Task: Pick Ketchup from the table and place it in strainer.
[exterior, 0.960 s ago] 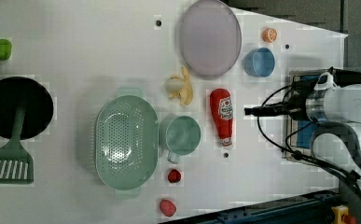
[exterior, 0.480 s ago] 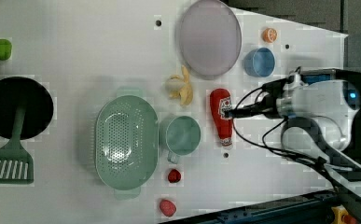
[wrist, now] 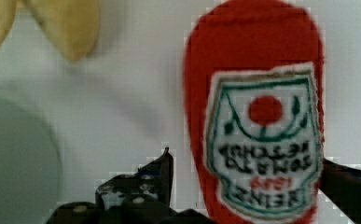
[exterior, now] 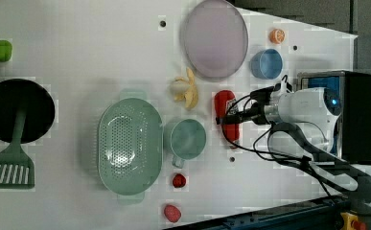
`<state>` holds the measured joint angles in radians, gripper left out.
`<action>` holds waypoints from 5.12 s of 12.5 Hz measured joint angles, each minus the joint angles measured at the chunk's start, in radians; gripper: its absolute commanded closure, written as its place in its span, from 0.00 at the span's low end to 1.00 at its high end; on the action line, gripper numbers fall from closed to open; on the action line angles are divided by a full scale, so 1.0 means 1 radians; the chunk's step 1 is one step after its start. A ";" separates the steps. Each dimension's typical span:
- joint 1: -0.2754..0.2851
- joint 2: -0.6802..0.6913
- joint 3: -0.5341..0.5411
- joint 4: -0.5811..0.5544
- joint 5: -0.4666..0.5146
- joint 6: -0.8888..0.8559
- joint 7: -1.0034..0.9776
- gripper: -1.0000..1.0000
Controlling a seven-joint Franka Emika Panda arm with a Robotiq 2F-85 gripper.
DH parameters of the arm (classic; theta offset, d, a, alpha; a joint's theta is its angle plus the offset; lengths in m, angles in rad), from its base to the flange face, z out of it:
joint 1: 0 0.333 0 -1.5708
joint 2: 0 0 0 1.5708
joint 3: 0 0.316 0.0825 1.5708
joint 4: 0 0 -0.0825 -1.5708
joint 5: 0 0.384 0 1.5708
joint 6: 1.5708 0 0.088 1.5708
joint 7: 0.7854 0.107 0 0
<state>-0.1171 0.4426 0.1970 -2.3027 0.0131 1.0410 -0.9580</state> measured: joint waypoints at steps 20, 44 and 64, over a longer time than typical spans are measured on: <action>0.004 -0.531 0.196 0.252 0.008 -0.547 0.193 0.39; 0.105 -0.110 0.477 0.230 -0.162 -0.212 1.089 0.00; -0.153 -0.535 -0.014 0.528 -0.025 -0.985 1.117 0.00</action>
<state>-0.2703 -0.0927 0.1833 -1.7744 -0.0116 0.0558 0.1593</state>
